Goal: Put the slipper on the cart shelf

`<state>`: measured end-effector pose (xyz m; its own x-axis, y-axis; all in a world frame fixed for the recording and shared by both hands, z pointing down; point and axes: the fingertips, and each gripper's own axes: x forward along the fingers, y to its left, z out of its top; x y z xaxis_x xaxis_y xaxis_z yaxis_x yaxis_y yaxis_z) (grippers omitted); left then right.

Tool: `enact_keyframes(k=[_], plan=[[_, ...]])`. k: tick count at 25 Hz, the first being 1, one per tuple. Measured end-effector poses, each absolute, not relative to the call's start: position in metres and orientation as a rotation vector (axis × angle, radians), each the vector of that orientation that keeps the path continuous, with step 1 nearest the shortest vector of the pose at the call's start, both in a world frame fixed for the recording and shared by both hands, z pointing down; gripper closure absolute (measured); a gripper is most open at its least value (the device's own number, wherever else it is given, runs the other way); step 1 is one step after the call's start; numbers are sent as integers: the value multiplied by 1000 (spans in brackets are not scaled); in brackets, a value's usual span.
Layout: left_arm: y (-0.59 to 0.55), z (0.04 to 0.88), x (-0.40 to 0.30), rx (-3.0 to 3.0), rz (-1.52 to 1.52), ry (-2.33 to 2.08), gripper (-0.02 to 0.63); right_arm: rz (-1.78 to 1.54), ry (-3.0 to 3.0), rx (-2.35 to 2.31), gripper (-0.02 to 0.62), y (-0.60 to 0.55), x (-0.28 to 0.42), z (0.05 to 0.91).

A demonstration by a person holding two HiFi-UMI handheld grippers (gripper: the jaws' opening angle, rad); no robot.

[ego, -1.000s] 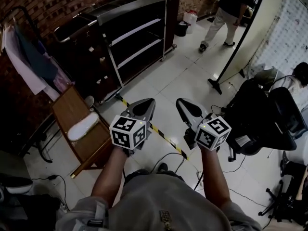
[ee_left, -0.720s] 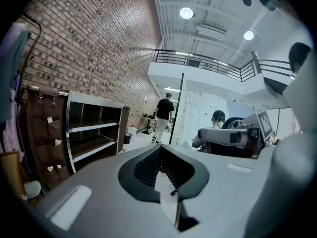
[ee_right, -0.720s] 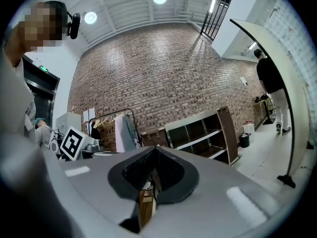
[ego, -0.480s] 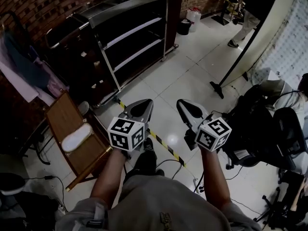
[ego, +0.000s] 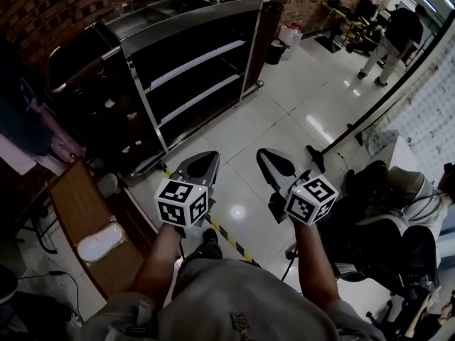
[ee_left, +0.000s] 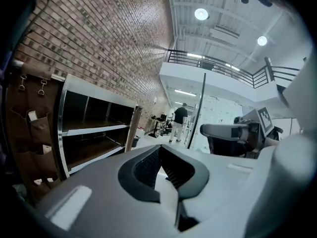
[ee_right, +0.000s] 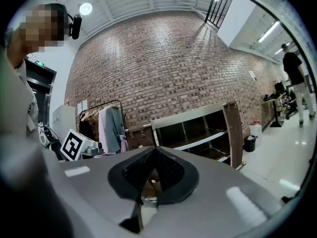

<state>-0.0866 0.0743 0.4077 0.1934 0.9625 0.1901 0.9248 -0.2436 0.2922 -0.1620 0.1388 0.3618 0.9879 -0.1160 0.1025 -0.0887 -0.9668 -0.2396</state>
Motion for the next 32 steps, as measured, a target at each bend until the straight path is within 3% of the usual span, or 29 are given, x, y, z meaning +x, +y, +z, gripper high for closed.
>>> enact_keyframes(k=[12,21,27,32], plan=[[39,406,71,2578,499,1446,598,-125,635,-2876,597,118,29,345],[-59,406,181,2812,370,726,598,-191,1337,-2678,597,29,174,361],[-128,405,197,2871,348,225,598,-257,1769,-2424,597,-41,215,367],[-198,418,153,2829,322,-273,598,-324,2136,-2127,597,-113,198,382]])
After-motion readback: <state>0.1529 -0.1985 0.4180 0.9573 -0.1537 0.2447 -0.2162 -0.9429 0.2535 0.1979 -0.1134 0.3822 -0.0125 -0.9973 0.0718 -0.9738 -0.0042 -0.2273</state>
